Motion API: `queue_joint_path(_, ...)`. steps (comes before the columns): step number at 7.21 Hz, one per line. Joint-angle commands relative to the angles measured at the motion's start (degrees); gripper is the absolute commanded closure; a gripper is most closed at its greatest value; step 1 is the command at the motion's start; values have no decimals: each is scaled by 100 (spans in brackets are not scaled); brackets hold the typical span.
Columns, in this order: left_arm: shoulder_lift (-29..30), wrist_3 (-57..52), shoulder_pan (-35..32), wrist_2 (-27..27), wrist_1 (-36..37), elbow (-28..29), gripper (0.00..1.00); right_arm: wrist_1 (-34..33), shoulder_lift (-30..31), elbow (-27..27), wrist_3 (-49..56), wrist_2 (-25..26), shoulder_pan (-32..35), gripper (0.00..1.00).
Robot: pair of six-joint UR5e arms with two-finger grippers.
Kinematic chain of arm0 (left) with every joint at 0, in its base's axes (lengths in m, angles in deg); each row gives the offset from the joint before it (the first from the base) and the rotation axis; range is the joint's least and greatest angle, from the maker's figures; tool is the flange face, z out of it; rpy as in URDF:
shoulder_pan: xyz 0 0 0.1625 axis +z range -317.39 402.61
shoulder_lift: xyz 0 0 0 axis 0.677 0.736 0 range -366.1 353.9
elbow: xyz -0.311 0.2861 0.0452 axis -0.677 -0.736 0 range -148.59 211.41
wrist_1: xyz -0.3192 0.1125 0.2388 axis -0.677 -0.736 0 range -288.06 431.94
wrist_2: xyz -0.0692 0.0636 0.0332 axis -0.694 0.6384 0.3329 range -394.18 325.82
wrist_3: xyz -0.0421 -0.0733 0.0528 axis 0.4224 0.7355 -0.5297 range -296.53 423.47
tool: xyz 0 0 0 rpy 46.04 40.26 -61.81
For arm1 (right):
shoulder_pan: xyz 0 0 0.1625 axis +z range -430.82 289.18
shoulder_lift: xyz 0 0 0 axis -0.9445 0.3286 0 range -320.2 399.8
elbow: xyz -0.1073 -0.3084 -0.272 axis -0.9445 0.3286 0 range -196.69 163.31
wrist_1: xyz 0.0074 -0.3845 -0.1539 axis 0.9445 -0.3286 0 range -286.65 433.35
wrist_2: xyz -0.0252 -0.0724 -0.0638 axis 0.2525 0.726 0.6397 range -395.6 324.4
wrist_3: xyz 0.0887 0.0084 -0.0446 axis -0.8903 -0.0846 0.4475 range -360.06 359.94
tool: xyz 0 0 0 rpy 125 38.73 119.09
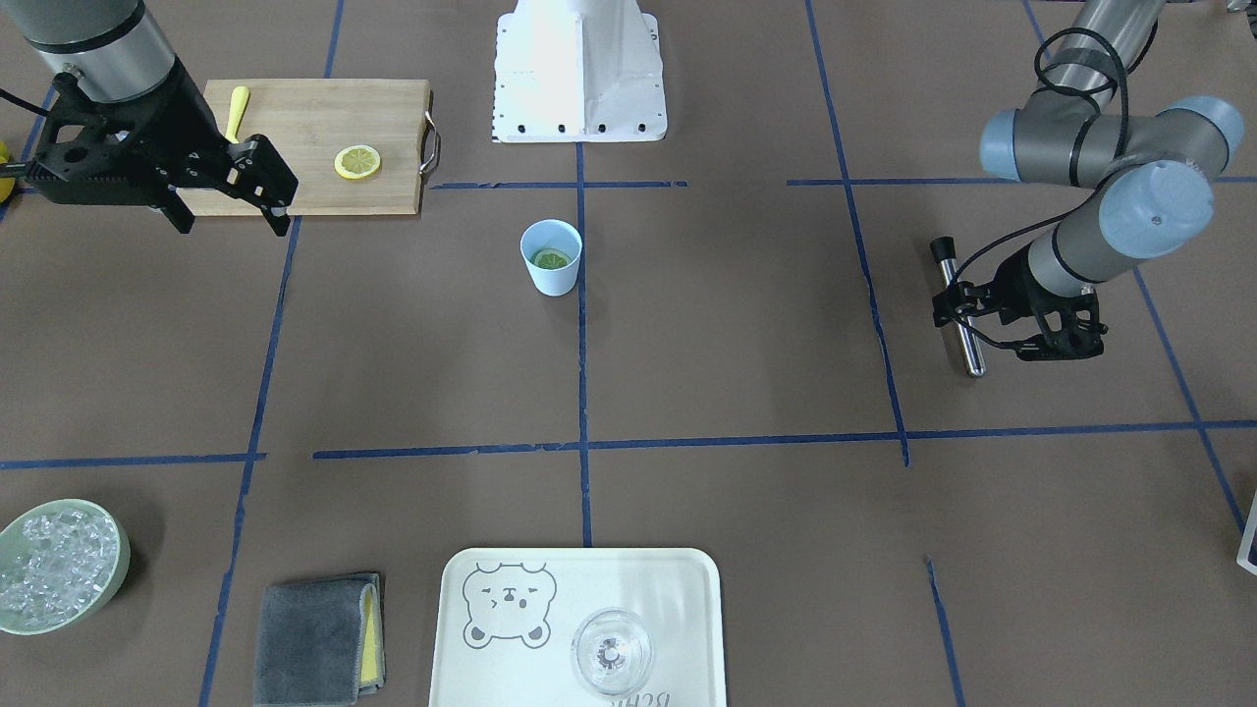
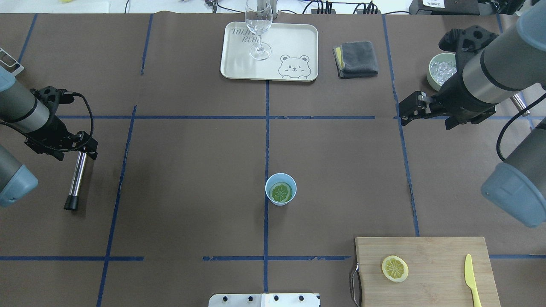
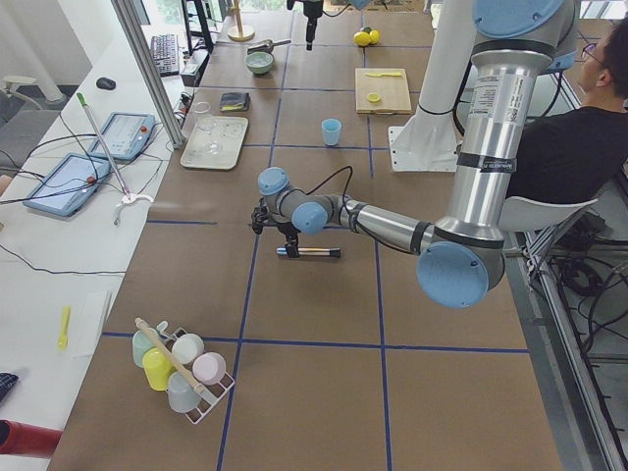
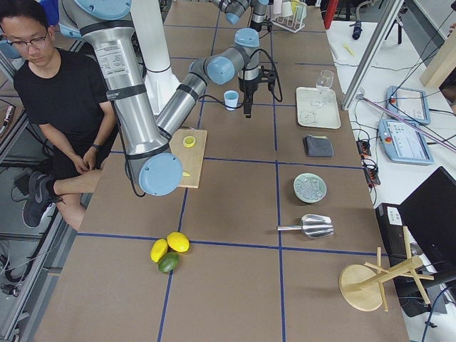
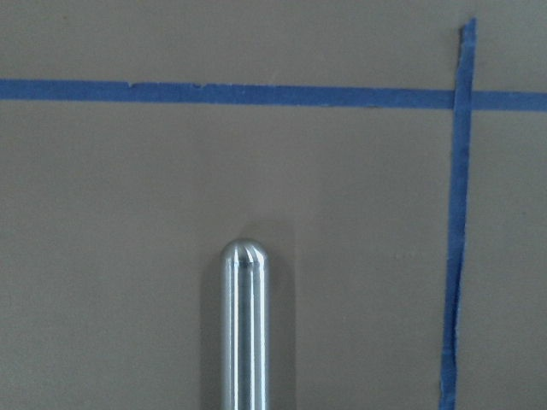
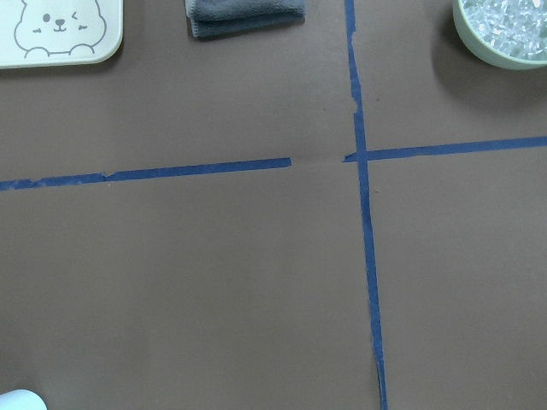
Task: Squeeze lemon into cup
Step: 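Grasp the steel muddler with the left gripper while the right arm withdraws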
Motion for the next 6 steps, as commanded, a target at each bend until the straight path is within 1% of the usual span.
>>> queue_joint_path(1, 47, 3, 9, 21, 16, 102, 5, 733, 568, -34, 43, -63, 131, 0)
queue_joint_path(2, 47, 3, 9, 13, 16, 102, 18, 744, 569, -25, 52, -63, 158, 0)
queue_joint_path(4, 91, -23, 35, 13, -10, 225, 19, 744, 578, -34, 52, -80, 185, 0)
queue_joint_path(5, 118, -23, 35, 13, -10, 278, 22, 744, 578, -42, 52, -89, 220, 0)
queue_joint_path(6, 118, -5, 35, 13, -1, 269, 43, 744, 578, -42, 52, -89, 237, 0)
